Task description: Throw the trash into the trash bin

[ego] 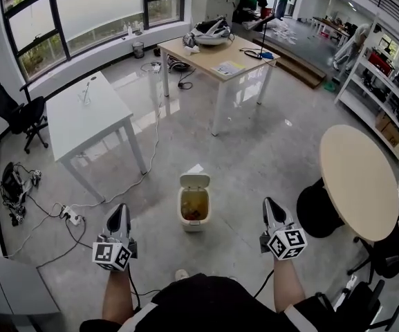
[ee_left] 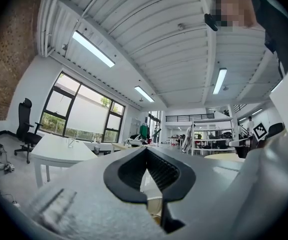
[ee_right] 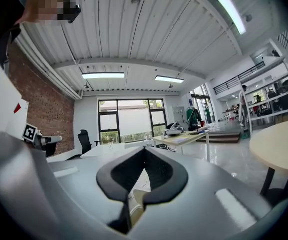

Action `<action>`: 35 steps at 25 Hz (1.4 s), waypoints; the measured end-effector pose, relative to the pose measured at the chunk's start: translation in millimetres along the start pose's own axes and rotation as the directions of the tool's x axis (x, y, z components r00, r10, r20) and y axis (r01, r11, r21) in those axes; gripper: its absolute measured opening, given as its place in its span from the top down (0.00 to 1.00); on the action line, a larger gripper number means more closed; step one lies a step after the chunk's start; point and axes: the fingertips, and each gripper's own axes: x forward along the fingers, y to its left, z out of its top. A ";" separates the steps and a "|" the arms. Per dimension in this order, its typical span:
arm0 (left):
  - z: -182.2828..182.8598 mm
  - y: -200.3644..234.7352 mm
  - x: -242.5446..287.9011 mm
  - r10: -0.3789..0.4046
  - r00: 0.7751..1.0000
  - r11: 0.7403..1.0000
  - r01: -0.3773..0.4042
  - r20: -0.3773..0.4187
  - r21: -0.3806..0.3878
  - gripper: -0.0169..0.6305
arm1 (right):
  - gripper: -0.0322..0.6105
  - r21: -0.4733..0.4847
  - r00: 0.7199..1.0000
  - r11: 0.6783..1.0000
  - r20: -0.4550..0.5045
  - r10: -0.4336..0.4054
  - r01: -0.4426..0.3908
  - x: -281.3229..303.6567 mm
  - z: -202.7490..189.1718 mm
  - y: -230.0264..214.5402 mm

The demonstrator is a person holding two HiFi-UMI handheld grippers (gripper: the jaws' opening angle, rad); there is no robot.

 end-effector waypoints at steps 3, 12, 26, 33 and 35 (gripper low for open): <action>-4.9 -19.4 5.6 0.001 1.000 1.000 -0.001 0.001 -0.003 0.97 | 0.94 0.011 1.000 1.000 0.009 0.006 -0.006 -19.6 7.7 -18.9; -10.2 -107.2 7.2 -0.049 0.999 0.997 0.049 0.000 -0.059 0.97 | 0.94 0.047 1.000 0.999 -0.017 -0.001 0.002 -60.6 -7.2 -61.8; -22.3 -150.0 27.2 -0.077 0.997 0.996 0.077 0.009 -0.046 0.97 | 0.94 0.053 0.998 0.997 0.032 0.056 -0.058 -51.9 -5.0 -72.1; -5.4 -153.5 45.5 -0.145 0.988 0.989 0.144 0.054 0.016 0.97 | 0.94 0.052 0.998 0.999 0.064 0.014 -0.018 -56.6 4.8 -91.8; -5.4 -148.3 46.1 -0.132 0.989 0.991 0.132 0.068 -0.001 0.97 | 0.94 0.056 0.998 0.998 0.069 0.004 -0.008 -57.7 6.2 -94.6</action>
